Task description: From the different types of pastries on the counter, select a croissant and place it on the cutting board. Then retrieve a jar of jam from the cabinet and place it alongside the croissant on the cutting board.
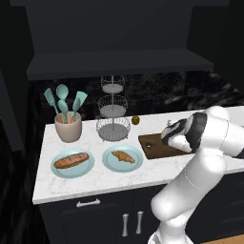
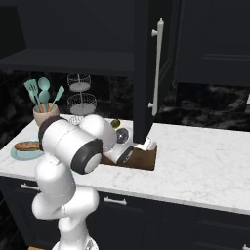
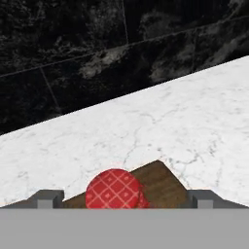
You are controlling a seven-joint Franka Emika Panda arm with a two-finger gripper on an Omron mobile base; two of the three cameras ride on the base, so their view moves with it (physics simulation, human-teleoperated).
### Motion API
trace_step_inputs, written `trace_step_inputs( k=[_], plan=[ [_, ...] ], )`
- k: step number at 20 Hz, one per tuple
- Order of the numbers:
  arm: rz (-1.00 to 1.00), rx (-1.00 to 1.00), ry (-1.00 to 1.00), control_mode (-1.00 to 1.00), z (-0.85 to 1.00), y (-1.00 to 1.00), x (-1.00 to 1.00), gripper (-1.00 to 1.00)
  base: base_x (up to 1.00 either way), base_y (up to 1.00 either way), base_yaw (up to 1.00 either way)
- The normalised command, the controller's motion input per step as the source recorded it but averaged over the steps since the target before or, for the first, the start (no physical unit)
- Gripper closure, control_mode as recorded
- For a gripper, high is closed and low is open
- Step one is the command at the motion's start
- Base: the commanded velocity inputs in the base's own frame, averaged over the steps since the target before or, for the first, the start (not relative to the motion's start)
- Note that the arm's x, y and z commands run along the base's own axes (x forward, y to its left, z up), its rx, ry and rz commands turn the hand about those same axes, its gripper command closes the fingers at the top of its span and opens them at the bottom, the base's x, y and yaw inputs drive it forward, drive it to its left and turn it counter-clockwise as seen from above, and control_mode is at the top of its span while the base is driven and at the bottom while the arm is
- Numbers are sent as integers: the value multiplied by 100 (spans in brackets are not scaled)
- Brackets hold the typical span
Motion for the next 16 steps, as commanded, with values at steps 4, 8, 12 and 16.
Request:
trace_step_inputs(
  k=[4,8,12,16],
  plan=[
    [0,14,9,-100,100,0,1,-100,0,0,0],
    [0,5,11,-100,96,31,-18,-100,0,0,0],
    [-7,-3,18,-100,15,97,-100,-100,0,0,0],
    [-5,-7,20,-100,0,100,-100,-100,0,0,0]
  ],
)
